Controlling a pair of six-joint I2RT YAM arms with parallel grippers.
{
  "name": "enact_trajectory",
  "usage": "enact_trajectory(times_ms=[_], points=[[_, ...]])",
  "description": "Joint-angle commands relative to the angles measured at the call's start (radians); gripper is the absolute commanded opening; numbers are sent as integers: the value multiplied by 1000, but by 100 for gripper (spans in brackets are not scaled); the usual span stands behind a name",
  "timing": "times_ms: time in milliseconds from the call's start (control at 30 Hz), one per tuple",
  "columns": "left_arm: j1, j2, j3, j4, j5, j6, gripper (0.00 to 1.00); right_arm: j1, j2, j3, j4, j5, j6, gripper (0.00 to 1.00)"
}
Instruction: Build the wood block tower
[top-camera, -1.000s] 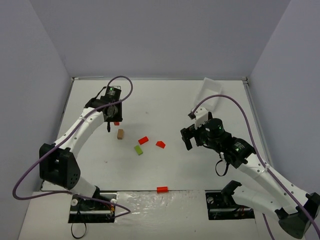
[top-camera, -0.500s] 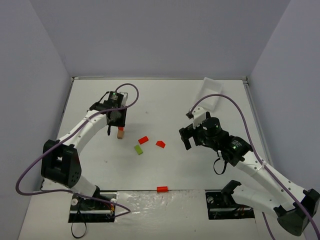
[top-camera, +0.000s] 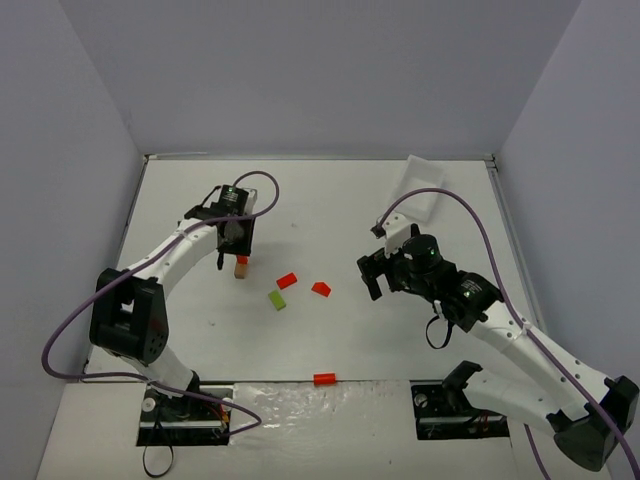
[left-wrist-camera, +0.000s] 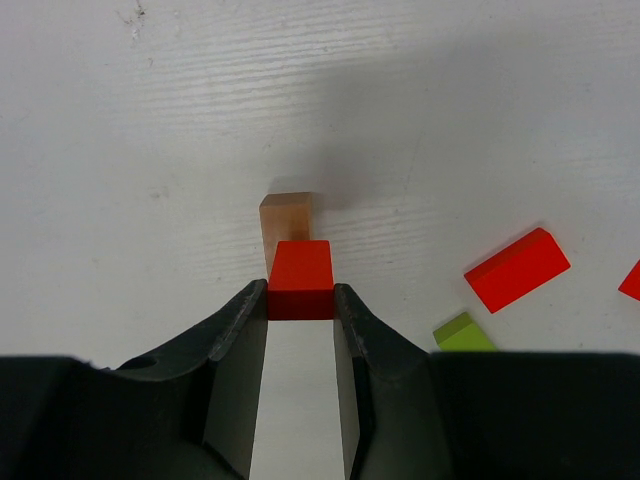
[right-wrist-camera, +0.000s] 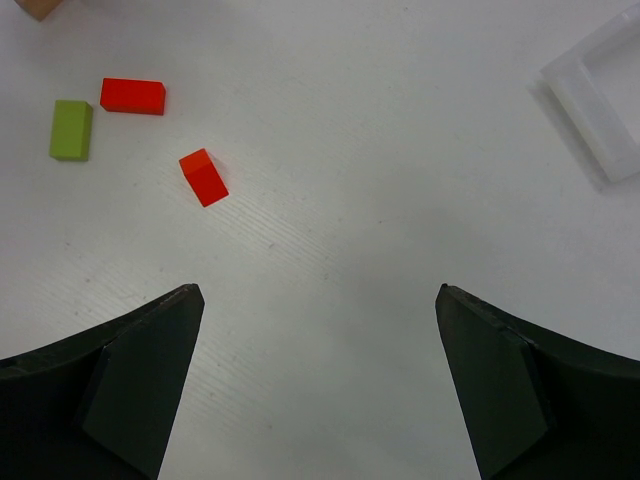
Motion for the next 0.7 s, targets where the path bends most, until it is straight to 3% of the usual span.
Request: enact_trajectory(times_ms=[0, 667], points=[[11, -6, 25, 39, 0, 20, 0, -6, 14, 53, 48, 14, -5, 100], [39, 20, 17, 72, 32, 11, 0, -6, 26, 53, 48, 4, 0, 100]])
